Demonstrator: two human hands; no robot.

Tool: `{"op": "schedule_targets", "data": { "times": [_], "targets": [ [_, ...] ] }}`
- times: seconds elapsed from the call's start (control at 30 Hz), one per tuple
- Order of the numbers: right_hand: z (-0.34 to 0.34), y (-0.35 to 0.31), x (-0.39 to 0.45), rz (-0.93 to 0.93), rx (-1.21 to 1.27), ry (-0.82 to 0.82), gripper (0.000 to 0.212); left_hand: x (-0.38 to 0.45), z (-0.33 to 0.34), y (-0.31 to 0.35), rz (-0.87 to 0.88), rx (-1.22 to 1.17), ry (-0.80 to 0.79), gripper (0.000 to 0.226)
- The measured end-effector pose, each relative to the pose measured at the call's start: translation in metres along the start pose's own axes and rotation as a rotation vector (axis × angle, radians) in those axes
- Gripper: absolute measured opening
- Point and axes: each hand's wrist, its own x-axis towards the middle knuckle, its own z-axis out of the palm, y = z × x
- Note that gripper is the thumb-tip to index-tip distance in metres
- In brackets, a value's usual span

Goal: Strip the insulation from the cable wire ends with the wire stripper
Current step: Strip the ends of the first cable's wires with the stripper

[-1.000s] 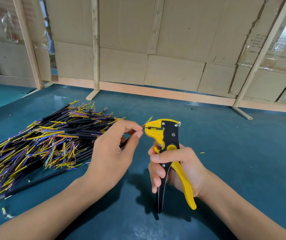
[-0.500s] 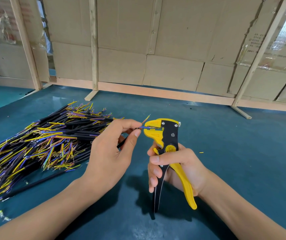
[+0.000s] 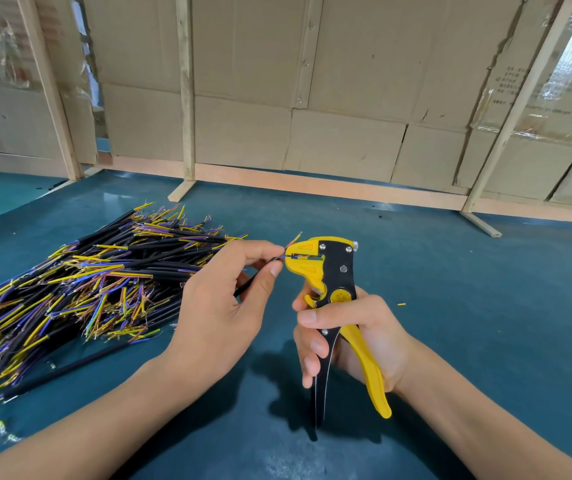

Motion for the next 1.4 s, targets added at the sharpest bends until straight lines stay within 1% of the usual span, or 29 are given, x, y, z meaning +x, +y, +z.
{"op": "schedule_targets", "data": {
  "times": [0.13, 0.17, 0.23, 0.3, 0.4, 0.5, 0.6, 0.73, 0.83, 0.93, 1.0, 1.07, 1.13, 1.2, 1.3, 1.4],
  "targets": [
    [0.0, 0.0, 0.0, -0.002, -0.022, 0.001, 0.016, -0.001, 0.0, 0.0, -0.016, -0.057, -0.023, 0.022],
    [0.0, -0.001, 0.0, 0.001, -0.032, 0.0, 0.015, -0.001, 0.0, 0.0, -0.044, -0.107, -0.053, 0.023],
    [0.001, -0.002, 0.0, 0.007, -0.058, -0.006, 0.014, -0.001, -0.001, 0.001, -0.126, -0.246, -0.136, 0.034],
    [0.002, -0.003, 0.0, 0.017, -0.089, 0.002, 0.013, 0.001, -0.001, 0.003, -0.187, -0.362, -0.199, 0.037],
    [0.003, -0.003, 0.002, 0.039, -0.13, 0.028, 0.01, 0.007, -0.001, 0.004, -0.282, -0.486, -0.2, 0.036],
    [0.005, -0.004, 0.003, 0.066, -0.138, 0.055, 0.01, 0.012, -0.003, 0.001, -0.373, -0.526, -0.2, 0.032],
    [0.008, -0.004, 0.004, 0.088, -0.125, 0.068, 0.004, 0.016, -0.005, -0.002, -0.448, -0.575, -0.198, 0.039],
    [0.012, -0.002, 0.005, 0.152, -0.063, 0.069, 0.005, 0.018, -0.006, -0.007, -0.491, -0.553, -0.195, 0.037],
    [0.01, -0.001, 0.004, 0.2, -0.024, 0.043, 0.009, 0.018, -0.006, -0.007, -0.481, -0.513, -0.207, 0.036],
    [0.005, 0.0, 0.001, 0.22, 0.046, 0.005, 0.007, 0.017, -0.008, -0.006, -0.393, -0.445, -0.243, 0.031],
    [0.0, 0.0, -0.002, 0.244, 0.089, -0.068, 0.012, 0.017, -0.01, -0.007, -0.297, -0.352, -0.284, 0.031],
    [-0.003, -0.001, -0.003, 0.261, 0.126, -0.183, 0.023, 0.017, -0.012, -0.007, -0.23, -0.273, -0.307, 0.03],
    [-0.005, 0.0, -0.003, 0.255, 0.15, -0.257, 0.031, 0.017, -0.014, -0.008, -0.188, -0.216, -0.293, 0.029],
    [-0.006, 0.001, -0.003, 0.237, 0.164, -0.302, 0.034, 0.017, -0.016, -0.008, -0.16, -0.179, -0.251, 0.028],
    [-0.009, 0.002, -0.004, 0.227, 0.163, -0.311, 0.031, 0.018, -0.019, -0.008, -0.145, -0.167, -0.204, 0.03],
    [-0.006, 0.005, -0.004, 0.224, 0.15, -0.268, 0.024, 0.02, -0.021, -0.008, -0.114, -0.149, -0.216, 0.037]
  ]
}}
